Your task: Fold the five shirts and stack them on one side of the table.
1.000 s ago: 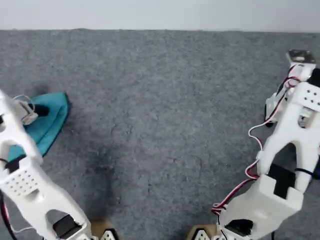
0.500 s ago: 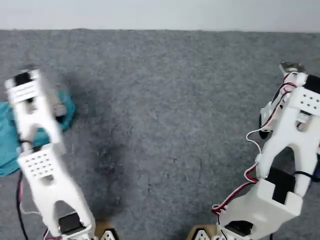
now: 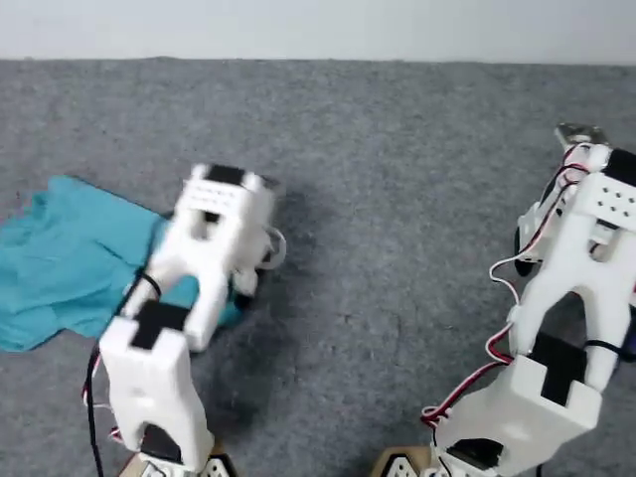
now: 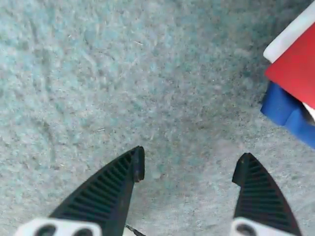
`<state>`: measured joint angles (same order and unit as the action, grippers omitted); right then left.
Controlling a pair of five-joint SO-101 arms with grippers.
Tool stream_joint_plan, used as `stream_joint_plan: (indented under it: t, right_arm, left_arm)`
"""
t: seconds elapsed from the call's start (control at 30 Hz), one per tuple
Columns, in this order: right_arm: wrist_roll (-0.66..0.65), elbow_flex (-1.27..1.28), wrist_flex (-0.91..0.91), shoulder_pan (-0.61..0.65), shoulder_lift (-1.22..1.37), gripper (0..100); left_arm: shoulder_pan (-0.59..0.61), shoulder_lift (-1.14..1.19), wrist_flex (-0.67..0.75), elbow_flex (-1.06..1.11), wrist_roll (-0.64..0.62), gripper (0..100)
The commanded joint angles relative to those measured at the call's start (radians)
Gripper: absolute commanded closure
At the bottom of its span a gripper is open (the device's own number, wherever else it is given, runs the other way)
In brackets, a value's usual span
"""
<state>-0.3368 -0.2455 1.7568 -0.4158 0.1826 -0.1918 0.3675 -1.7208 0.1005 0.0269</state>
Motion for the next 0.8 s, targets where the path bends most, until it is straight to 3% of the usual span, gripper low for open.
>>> stream_joint_plan:
  t: [0.0,0.13,0.27,0.33,0.5,0.6,0.77]
  right_arm:
    - [-0.060,-0.003,0.041,-0.010,-0.050,70.0]
    - [-0.074,-0.003,0.041,-0.007,-0.054,70.0]
    - [-0.074,-0.002,0.041,-0.002,-0.048,69.9]
    - [-0.074,-0.002,0.039,0.001,-0.048,69.9]
    - [-0.074,-0.002,0.039,0.027,-0.048,69.9]
    - [-0.074,-0.002,0.041,0.030,-0.048,69.9]
    - [-0.075,-0.002,0.041,0.022,-0.048,69.9]
  left_arm:
    - [-0.074,-0.209,-0.040,0.205,0.178,99]
    - [-0.117,-0.393,-0.038,0.398,0.448,99]
    - [-0.124,-0.517,-0.037,0.328,0.485,93]
    - [-0.100,-0.546,-0.037,0.232,0.370,86]
    - [0.040,-0.546,-0.034,-0.081,-0.141,68]
    - [0.169,-0.505,-0.006,-0.196,-0.410,62]
    - [0.491,-0.336,0.006,-0.226,-0.540,62]
